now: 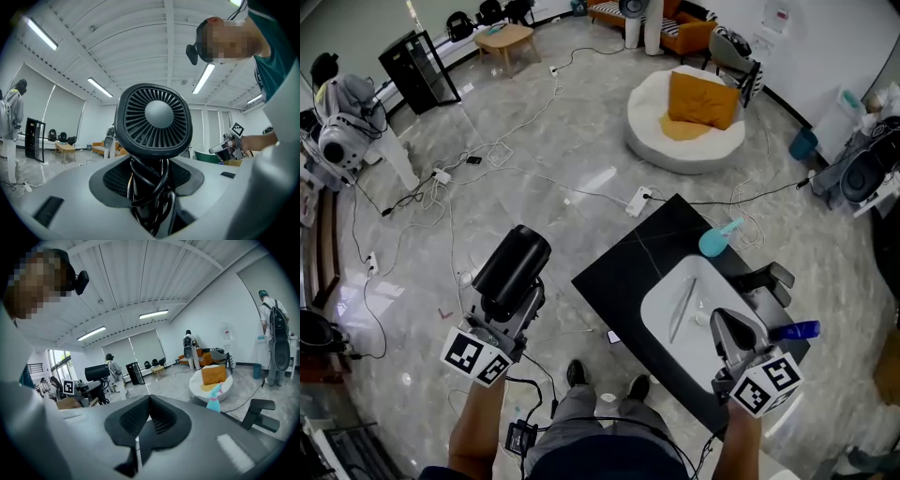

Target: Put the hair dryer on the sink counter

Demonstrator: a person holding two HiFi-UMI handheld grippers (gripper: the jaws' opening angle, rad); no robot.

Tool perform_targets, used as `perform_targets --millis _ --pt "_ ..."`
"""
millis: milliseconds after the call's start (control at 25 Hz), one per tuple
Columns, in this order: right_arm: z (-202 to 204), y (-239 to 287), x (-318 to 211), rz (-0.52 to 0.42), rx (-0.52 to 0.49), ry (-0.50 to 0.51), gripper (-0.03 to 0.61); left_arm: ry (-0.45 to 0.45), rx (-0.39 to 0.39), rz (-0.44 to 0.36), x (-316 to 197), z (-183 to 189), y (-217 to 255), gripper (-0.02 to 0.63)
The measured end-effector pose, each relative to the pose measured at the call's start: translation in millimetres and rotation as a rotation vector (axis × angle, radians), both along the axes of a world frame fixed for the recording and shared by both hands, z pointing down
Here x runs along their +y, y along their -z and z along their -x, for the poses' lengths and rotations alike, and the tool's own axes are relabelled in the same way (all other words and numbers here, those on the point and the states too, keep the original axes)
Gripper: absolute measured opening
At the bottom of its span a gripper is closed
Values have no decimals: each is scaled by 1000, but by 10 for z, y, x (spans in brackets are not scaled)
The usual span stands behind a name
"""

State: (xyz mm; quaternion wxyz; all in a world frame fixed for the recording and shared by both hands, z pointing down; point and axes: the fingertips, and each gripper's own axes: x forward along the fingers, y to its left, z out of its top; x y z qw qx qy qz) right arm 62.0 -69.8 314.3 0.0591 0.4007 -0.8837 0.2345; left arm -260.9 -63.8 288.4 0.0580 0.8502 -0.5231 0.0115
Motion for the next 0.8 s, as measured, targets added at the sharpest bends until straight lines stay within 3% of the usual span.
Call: perform_targets --millis 800 --pt "-452 -613 359 74 0 -123 11 -21 -65 155 -606 -333 -1230 210"
